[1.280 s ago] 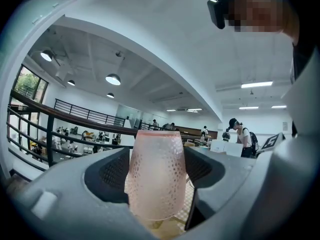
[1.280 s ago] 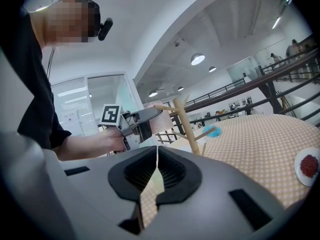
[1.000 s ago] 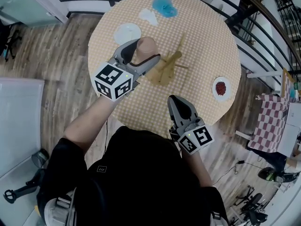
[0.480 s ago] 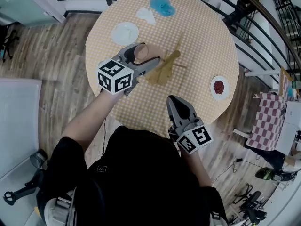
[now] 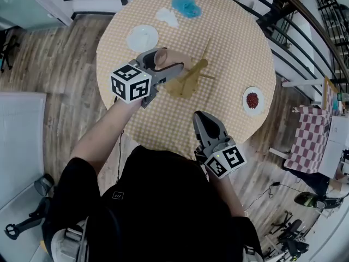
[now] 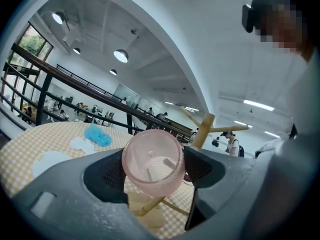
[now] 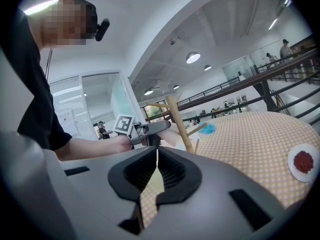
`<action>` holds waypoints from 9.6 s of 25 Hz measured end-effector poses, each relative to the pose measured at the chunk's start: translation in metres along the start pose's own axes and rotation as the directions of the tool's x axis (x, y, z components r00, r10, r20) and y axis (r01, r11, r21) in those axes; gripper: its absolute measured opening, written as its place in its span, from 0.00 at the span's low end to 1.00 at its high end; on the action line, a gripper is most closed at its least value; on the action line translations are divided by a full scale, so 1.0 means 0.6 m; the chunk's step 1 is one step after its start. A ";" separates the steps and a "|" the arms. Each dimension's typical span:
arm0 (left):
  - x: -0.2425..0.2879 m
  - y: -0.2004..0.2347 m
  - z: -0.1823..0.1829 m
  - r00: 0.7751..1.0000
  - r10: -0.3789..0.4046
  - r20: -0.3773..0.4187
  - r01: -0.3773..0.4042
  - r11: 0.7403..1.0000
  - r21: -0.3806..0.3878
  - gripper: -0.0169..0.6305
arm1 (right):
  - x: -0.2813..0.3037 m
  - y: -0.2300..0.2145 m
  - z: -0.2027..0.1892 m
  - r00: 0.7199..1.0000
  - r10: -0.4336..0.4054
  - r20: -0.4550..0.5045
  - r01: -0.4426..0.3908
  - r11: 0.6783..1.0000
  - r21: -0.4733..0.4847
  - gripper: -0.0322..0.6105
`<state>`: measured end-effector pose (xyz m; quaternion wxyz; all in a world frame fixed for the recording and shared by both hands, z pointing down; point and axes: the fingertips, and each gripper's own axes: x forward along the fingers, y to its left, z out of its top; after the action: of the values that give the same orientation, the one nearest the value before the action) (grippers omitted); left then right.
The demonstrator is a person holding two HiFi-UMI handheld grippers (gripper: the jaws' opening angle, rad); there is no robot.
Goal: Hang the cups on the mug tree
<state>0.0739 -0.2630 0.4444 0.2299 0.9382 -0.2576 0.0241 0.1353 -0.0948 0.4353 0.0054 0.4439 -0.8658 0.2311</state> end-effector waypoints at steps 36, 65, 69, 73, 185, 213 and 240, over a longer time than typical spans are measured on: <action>-0.026 -0.010 0.050 0.987 0.153 0.053 -0.162 0.924 0.346 0.60 | 0.008 0.001 -0.008 1.000 0.008 -0.005 -0.008 1.000 0.024 0.08; -0.217 -0.192 0.013 0.972 0.219 0.089 -0.235 0.928 0.287 0.04 | -0.052 0.123 0.001 0.992 0.126 0.031 -0.123 0.988 -0.091 0.08; -0.208 -0.243 0.004 0.970 0.219 0.101 -0.238 0.941 0.240 0.04 | -0.083 0.117 0.002 0.987 0.155 0.034 -0.151 0.982 -0.111 0.08; -0.204 -0.267 -0.014 0.964 0.243 0.103 -0.260 0.944 0.202 0.04 | -0.112 0.115 -0.006 0.980 0.196 0.032 -0.192 0.977 -0.095 0.08; -0.394 0.130 -0.076 0.977 0.207 -0.054 -0.189 0.954 0.233 0.04 | 0.406 0.006 -0.281 0.966 -0.239 -0.096 0.201 0.933 -0.299 0.60; -0.359 -0.047 -0.015 0.961 0.270 0.063 -0.277 0.945 0.172 0.04 | 0.187 0.129 -0.128 0.996 -0.024 -0.090 -0.007 0.946 -0.325 0.59; -0.331 -0.229 -0.037 0.852 0.482 0.204 -0.508 0.855 0.103 0.04 | -0.016 0.129 0.058 0.980 0.191 -0.058 -0.188 0.782 -0.595 0.59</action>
<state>-0.0289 -0.0547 0.3744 0.1200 0.8532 -0.5071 0.0218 0.0882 -0.0625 0.3715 0.1191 0.3310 -0.9345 -0.0553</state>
